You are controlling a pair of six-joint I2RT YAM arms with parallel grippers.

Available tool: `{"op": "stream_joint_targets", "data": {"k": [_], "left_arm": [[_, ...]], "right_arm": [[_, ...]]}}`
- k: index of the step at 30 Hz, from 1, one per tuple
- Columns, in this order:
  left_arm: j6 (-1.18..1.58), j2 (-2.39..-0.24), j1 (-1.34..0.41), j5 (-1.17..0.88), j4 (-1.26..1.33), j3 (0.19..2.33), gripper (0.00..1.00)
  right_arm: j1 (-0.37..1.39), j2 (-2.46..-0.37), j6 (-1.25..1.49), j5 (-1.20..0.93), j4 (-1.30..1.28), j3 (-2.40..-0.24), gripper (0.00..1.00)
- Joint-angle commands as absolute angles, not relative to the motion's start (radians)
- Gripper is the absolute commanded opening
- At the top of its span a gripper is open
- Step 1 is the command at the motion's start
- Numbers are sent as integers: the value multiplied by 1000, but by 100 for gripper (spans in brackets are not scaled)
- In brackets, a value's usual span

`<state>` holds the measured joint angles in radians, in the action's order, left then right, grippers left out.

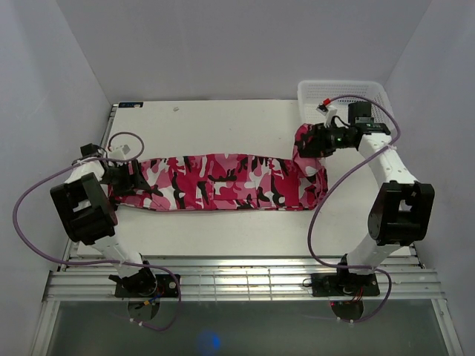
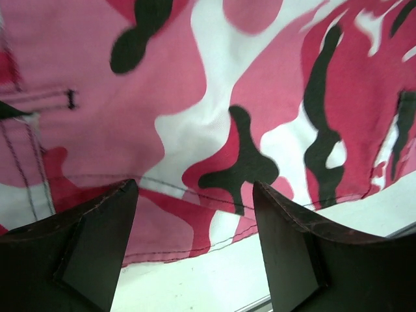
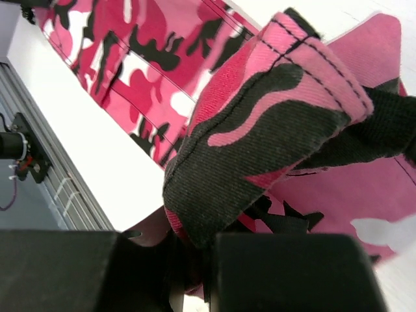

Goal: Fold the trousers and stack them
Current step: Fold the trousers

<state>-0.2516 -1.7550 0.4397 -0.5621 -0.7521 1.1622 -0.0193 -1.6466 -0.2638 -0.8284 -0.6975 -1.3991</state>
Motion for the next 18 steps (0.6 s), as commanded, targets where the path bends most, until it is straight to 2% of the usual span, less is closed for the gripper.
{"op": "stream_joint_targets", "data": {"k": [1, 10, 18], "left_arm": [[-317, -1715, 442, -543, -752, 1091, 82], [-342, -1635, 442, -522, -703, 939, 82], [-324, -1649, 440, -529, -696, 950, 82]], "right_arm": [[76, -1658, -37, -833, -434, -1367, 8], [305, -1755, 270, -729, -135, -1351, 8], [442, -1827, 330, -692, -84, -1365, 8]]}}
